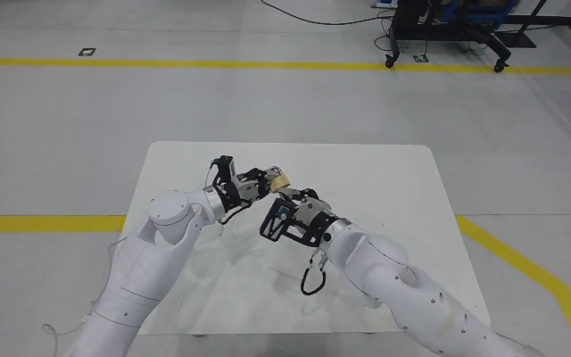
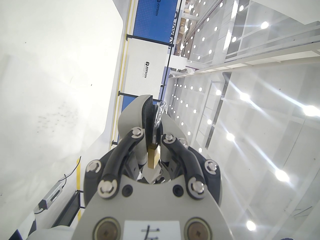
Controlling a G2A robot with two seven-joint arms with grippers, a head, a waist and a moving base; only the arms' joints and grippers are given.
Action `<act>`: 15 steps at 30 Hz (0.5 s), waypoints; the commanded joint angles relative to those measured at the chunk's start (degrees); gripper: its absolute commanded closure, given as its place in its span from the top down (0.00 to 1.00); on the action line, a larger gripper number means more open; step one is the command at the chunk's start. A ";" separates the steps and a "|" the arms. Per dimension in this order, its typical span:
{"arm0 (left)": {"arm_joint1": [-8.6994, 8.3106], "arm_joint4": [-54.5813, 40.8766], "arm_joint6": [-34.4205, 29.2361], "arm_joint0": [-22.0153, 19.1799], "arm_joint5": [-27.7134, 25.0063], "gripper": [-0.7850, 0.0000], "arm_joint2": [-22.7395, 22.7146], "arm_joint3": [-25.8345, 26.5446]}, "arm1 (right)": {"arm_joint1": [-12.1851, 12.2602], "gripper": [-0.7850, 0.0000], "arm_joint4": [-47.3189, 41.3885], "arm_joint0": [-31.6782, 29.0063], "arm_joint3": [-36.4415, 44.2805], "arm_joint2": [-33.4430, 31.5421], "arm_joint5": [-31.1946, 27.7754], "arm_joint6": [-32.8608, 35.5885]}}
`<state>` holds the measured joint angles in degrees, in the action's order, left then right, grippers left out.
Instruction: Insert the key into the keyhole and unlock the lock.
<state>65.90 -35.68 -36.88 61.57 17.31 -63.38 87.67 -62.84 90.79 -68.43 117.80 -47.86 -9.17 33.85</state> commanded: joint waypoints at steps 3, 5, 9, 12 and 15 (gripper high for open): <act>0.01 0.51 -0.06 0.17 -1.17 0.00 -0.30 0.29 | 0.14 0.00 -16.68 -1.30 -1.75 -6.07 -3.01 -4.53; 0.00 0.66 -0.05 0.31 -1.69 0.00 -0.55 0.42 | 0.35 0.00 -24.63 -1.90 -3.27 -9.28 -6.04 -6.52; -0.01 1.06 0.18 0.61 -2.76 0.00 -1.01 0.73 | 0.76 0.00 -36.90 -2.85 -6.27 -13.77 -12.64 -8.29; -0.02 1.93 0.26 0.79 -3.43 0.00 -1.07 0.94 | 0.97 0.00 -45.04 -2.87 -8.93 -15.78 -17.89 -8.69; 0.00 2.51 0.05 0.85 -3.83 0.00 -1.05 1.04 | 1.08 0.00 -53.09 -2.19 -12.26 -16.80 -23.92 -8.91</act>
<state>65.88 -33.38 -36.77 62.41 13.59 -64.46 88.68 -61.81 40.95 -70.99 106.77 -64.36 -30.79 24.85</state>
